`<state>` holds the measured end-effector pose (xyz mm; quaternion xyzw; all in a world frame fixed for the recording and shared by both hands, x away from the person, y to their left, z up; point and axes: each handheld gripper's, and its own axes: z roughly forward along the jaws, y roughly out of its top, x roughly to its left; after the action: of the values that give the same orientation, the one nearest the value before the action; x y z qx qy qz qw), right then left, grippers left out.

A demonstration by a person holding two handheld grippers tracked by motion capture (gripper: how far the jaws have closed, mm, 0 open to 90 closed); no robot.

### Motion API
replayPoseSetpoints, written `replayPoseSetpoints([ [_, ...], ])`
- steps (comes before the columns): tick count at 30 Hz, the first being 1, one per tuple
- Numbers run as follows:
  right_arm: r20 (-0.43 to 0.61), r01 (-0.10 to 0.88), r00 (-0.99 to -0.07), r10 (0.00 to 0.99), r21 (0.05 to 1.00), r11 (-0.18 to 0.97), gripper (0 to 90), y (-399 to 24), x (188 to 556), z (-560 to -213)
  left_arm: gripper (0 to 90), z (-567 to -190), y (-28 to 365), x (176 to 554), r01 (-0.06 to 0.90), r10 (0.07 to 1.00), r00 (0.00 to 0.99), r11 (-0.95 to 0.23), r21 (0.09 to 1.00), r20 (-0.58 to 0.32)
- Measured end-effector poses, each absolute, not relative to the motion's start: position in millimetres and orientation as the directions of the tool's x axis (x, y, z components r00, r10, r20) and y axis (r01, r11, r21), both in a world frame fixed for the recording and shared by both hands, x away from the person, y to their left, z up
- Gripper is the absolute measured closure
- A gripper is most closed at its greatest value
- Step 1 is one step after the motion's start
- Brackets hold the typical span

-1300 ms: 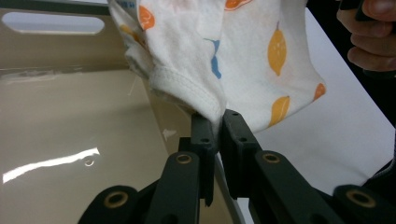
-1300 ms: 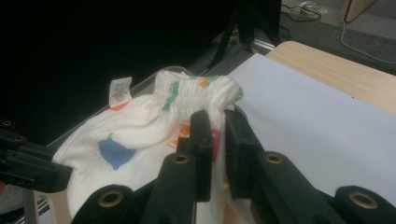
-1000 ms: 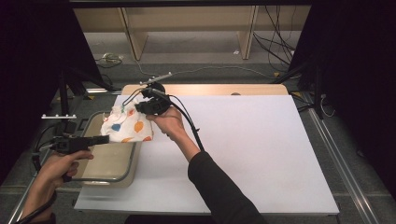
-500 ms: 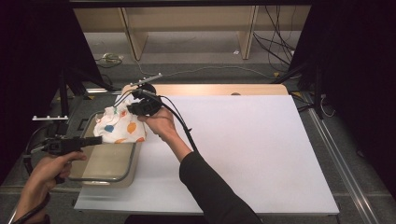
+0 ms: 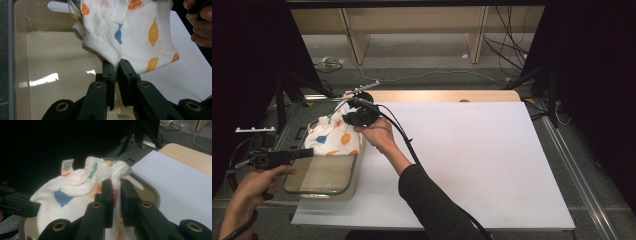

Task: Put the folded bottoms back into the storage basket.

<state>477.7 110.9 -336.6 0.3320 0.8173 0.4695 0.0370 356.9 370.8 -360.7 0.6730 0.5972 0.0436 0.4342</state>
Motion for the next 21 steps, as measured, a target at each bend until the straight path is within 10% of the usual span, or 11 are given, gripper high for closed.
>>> replayPoseSetpoints([
  [21,0.253,0.515,-0.779,0.574,0.781,0.354,82.7,133,477,-342,83.3,-365,389,355,0.773,0.852,0.241,0.121,0.623,-0.464],
])
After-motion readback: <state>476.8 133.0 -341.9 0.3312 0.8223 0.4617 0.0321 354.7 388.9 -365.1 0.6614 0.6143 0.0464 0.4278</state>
